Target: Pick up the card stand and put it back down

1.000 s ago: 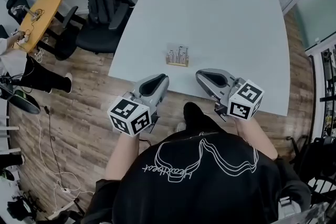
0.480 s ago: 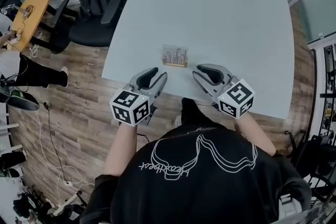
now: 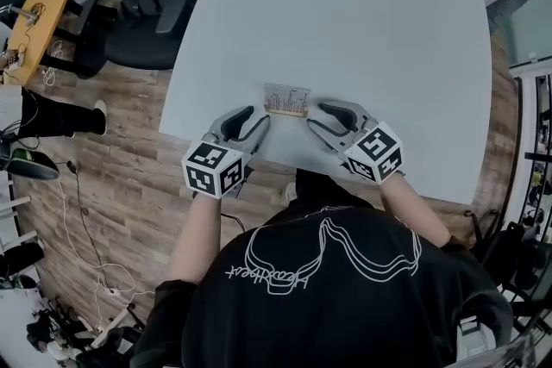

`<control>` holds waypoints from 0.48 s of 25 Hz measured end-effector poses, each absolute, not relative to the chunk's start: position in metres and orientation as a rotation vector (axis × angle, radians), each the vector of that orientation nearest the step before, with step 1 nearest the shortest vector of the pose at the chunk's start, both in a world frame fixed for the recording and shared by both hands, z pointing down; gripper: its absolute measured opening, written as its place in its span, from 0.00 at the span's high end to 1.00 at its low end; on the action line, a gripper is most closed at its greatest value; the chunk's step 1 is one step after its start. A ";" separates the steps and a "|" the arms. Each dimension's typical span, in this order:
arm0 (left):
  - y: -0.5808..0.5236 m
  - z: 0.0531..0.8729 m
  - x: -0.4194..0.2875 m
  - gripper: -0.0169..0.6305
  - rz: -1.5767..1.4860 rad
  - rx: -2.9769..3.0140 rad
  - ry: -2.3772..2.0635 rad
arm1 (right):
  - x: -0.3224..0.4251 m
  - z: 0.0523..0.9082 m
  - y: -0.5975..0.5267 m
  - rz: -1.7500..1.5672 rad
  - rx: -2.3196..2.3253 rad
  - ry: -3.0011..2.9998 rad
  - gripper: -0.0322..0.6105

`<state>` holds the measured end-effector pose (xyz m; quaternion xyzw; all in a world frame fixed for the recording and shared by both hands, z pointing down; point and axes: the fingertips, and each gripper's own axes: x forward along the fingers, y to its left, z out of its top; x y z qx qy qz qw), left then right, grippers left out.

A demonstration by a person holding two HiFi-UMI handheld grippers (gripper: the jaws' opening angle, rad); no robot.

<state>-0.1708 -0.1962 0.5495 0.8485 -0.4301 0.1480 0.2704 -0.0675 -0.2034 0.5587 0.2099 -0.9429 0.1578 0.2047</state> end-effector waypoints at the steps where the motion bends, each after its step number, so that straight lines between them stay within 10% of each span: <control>1: -0.198 0.554 -0.171 0.73 0.413 2.285 -1.151 | -0.068 0.564 -0.206 0.451 0.581 -2.618 0.68; 12: -0.213 0.590 -0.175 0.73 0.523 2.258 -1.102 | -0.087 0.597 -0.220 0.367 0.512 -2.540 0.66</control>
